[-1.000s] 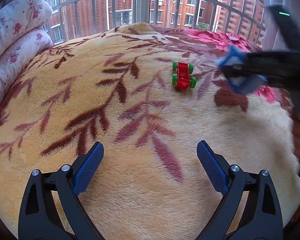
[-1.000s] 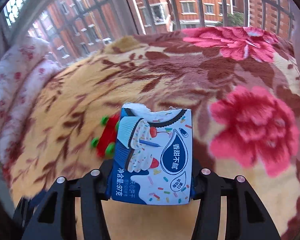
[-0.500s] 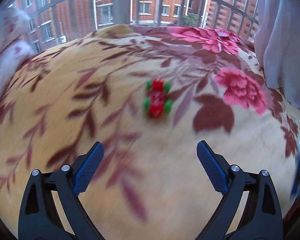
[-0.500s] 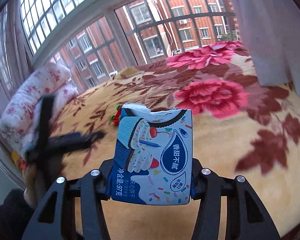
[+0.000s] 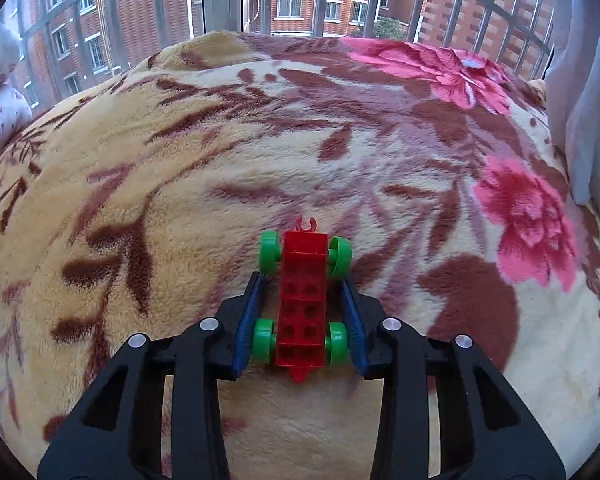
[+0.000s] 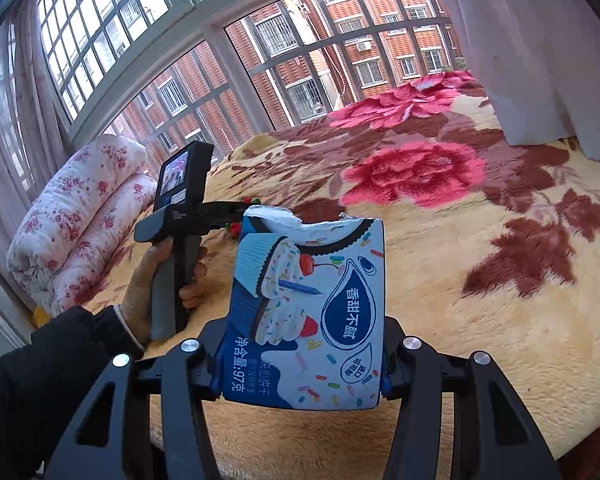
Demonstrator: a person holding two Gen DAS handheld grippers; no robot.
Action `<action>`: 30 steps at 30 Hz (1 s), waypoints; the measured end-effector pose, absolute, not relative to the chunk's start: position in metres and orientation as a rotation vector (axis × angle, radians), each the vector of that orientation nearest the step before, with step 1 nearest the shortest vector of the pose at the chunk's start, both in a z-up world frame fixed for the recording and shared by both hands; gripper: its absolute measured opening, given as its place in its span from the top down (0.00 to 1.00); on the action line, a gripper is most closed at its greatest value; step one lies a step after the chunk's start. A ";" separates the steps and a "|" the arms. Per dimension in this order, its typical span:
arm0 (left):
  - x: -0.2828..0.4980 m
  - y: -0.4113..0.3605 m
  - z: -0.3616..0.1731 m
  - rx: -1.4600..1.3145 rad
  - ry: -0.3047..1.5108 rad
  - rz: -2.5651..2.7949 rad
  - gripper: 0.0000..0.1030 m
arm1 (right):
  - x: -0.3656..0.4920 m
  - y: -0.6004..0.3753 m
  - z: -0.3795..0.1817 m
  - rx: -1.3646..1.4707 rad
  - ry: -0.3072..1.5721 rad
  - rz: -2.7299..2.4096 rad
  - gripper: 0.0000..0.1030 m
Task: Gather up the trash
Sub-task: 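Grasp the red-green toy car with the left gripper while the right holds the carton, then carry the toy car and carton to the bucket and release them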
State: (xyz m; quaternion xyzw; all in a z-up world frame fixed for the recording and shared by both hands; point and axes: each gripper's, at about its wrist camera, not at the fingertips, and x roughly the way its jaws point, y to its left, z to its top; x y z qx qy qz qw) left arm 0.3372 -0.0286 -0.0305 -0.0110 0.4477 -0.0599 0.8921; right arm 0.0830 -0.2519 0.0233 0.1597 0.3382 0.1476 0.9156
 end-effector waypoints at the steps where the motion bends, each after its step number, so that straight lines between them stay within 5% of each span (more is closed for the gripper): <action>1: 0.336 -0.028 -0.030 -0.021 0.928 -0.125 0.64 | 0.083 -0.251 0.023 0.333 0.698 0.311 0.49; 9: 0.288 -0.031 -0.002 0.004 0.854 -0.196 0.64 | 0.068 -0.247 0.031 0.326 0.682 0.318 0.49; 30: -0.027 0.015 0.039 -0.028 0.695 -0.070 0.64 | -0.064 -0.181 0.080 0.145 0.632 0.438 0.49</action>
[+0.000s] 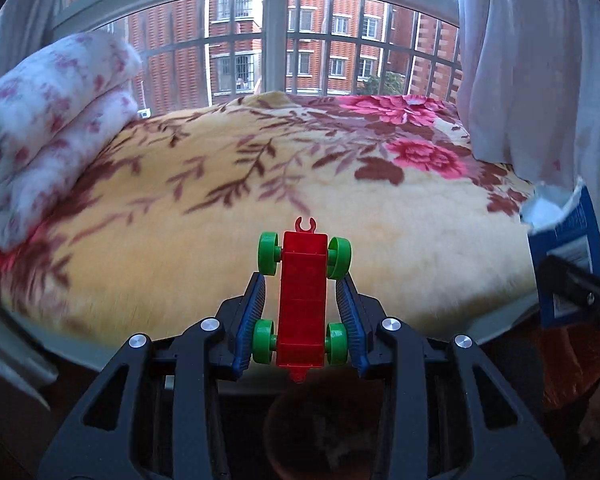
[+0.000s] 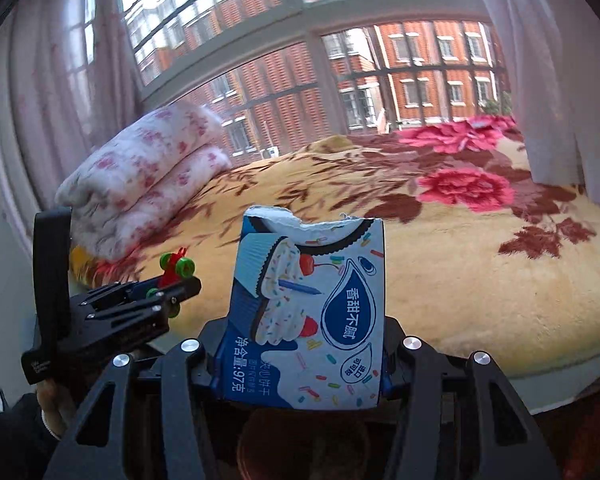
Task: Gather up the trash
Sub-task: 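Carry the toy car and carton to the bucket and release them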
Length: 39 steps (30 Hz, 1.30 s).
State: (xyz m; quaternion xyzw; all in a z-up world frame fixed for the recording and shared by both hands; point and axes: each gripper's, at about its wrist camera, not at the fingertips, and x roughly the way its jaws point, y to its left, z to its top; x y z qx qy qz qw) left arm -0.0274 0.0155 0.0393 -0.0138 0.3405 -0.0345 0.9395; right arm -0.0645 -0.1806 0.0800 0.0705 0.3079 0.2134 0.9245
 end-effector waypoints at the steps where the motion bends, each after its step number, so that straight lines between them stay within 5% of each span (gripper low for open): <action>1: -0.037 0.018 0.037 -0.033 0.694 -0.063 0.64 | -0.076 -0.175 0.081 0.120 0.629 0.441 0.49; 17: -0.090 0.024 -0.057 -0.023 0.839 -0.005 0.64 | -0.130 -0.132 -0.003 0.017 0.786 0.417 0.49; 39: -0.082 0.014 -0.082 0.004 0.928 -0.018 0.64 | -0.116 -0.133 -0.051 0.057 0.949 0.411 0.48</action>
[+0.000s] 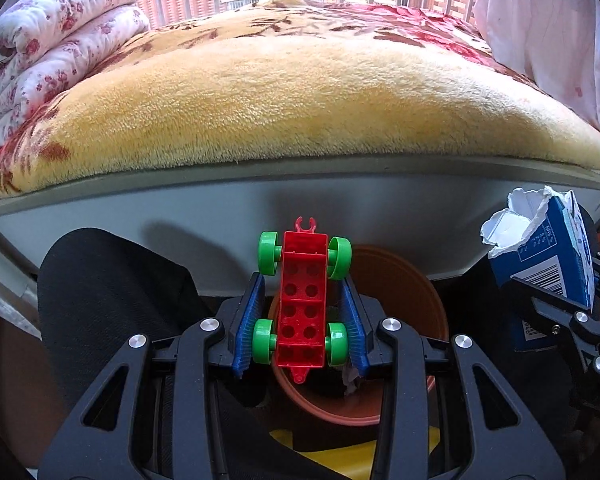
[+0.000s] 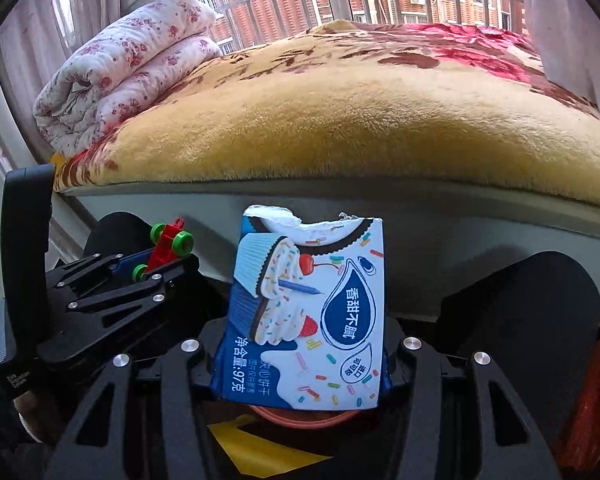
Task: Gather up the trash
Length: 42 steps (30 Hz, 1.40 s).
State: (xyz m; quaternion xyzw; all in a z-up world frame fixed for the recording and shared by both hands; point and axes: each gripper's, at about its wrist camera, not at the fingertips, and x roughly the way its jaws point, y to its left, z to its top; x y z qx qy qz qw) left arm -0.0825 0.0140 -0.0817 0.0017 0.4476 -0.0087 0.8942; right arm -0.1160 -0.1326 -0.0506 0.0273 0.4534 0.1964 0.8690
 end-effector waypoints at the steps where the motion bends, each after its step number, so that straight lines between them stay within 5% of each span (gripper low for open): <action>1: -0.082 0.013 -0.083 0.013 0.934 -0.010 0.56 | -0.116 -0.131 -0.051 0.050 0.953 0.410 0.44; 2: -0.081 0.013 -0.084 0.020 0.941 0.000 0.46 | -0.115 -0.131 -0.052 0.048 0.957 0.406 0.31; 3: -0.080 0.013 -0.085 0.024 0.945 0.013 0.23 | -0.115 -0.131 -0.052 0.050 0.955 0.401 0.28; 4: -0.080 0.015 -0.085 0.021 0.941 0.018 0.19 | -0.115 -0.132 -0.051 0.053 0.949 0.397 0.28; 19: -0.077 0.021 -0.055 0.013 0.853 0.019 0.19 | -0.099 -0.166 -0.015 0.101 0.861 0.347 0.27; 21: -0.071 0.023 -0.043 0.006 0.823 0.019 0.18 | -0.090 -0.172 0.002 0.084 0.824 0.337 0.18; 26: -0.039 0.031 0.004 -0.033 0.711 0.008 0.11 | -0.060 -0.183 0.052 0.026 0.690 0.280 0.05; 42: 0.116 0.031 0.049 -0.016 0.616 0.036 0.08 | 0.088 -0.194 0.089 0.072 0.586 0.059 0.05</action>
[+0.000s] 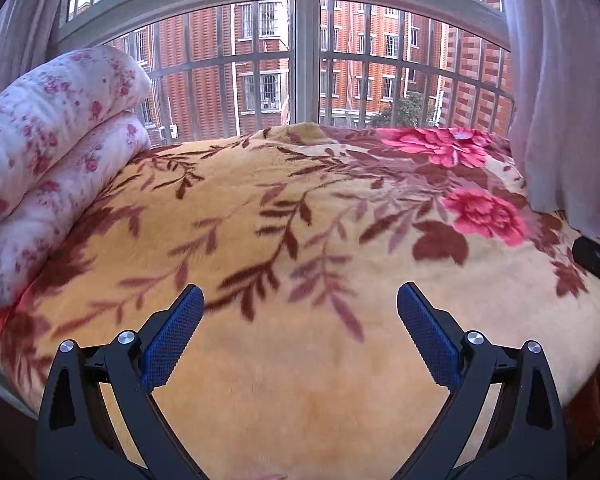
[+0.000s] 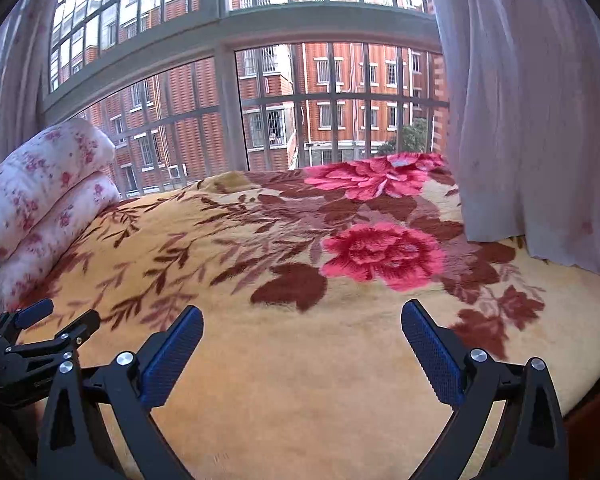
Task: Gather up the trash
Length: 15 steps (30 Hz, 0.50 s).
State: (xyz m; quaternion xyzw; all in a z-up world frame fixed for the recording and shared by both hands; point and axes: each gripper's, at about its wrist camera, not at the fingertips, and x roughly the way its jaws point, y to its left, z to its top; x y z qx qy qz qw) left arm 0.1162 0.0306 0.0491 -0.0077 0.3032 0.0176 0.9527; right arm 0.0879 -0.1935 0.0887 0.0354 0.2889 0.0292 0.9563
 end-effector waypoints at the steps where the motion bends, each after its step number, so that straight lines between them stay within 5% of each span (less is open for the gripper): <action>1: 0.123 0.031 0.048 -0.013 0.621 0.040 0.08 | 0.092 -0.192 0.087 0.076 0.592 0.061 0.05; 15: 0.162 0.033 0.031 -0.012 0.674 0.046 0.08 | 0.129 -0.177 0.065 0.055 0.630 0.050 0.05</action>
